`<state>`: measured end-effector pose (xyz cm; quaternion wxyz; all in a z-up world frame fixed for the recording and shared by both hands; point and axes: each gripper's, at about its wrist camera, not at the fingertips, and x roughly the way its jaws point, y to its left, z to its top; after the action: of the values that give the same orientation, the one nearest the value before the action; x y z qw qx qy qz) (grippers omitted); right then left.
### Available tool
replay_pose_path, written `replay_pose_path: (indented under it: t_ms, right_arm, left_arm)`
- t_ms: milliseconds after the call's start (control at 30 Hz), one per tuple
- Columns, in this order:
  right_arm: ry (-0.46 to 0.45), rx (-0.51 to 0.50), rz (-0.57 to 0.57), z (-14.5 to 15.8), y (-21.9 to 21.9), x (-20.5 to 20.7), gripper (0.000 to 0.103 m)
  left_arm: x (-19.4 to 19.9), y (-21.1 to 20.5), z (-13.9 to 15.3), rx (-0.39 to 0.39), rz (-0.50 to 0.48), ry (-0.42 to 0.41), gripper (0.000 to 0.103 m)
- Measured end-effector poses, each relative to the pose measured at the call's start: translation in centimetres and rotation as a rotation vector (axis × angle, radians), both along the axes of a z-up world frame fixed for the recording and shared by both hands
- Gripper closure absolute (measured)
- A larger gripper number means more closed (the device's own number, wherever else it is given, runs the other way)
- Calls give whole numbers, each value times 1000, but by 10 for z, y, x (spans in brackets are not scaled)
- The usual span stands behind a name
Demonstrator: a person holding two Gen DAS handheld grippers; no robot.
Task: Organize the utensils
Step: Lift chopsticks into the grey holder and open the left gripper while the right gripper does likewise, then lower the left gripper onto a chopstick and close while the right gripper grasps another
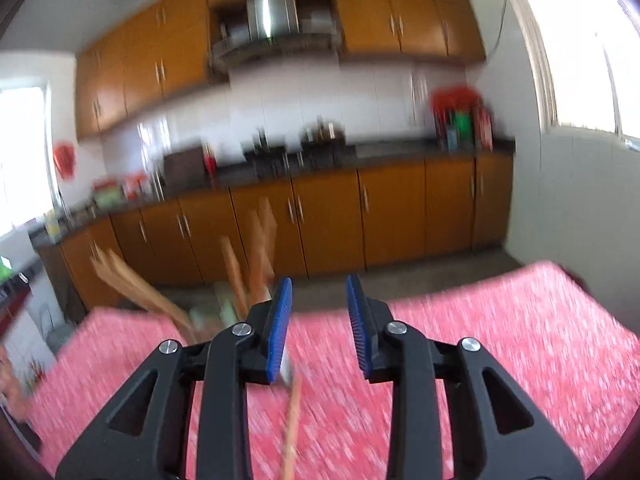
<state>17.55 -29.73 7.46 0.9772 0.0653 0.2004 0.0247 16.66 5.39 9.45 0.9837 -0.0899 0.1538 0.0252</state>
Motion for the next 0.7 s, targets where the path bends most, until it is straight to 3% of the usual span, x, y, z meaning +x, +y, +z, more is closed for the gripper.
replay_pose_path:
  t_ms: [133, 300, 433, 533, 700]
  right_arm:
    - [258, 3, 72, -81, 7, 7, 73]
    - [429, 19, 182, -145, 38, 0, 75]
    - [492, -27, 199, -167, 58, 0, 75]
    - [472, -95, 167, -170, 62, 1, 95]
    - [494, -4, 67, -170, 34, 13, 95]
  left_arm:
    - [3, 17, -63, 10, 13, 189, 64]
    - [6, 14, -126, -41, -46, 368, 64]
    - [7, -3, -150, -57, -107, 433, 64]
    - [8, -22, -162, -37, -140, 468, 64]
    - [13, -52, -181, 11, -185, 533, 64]
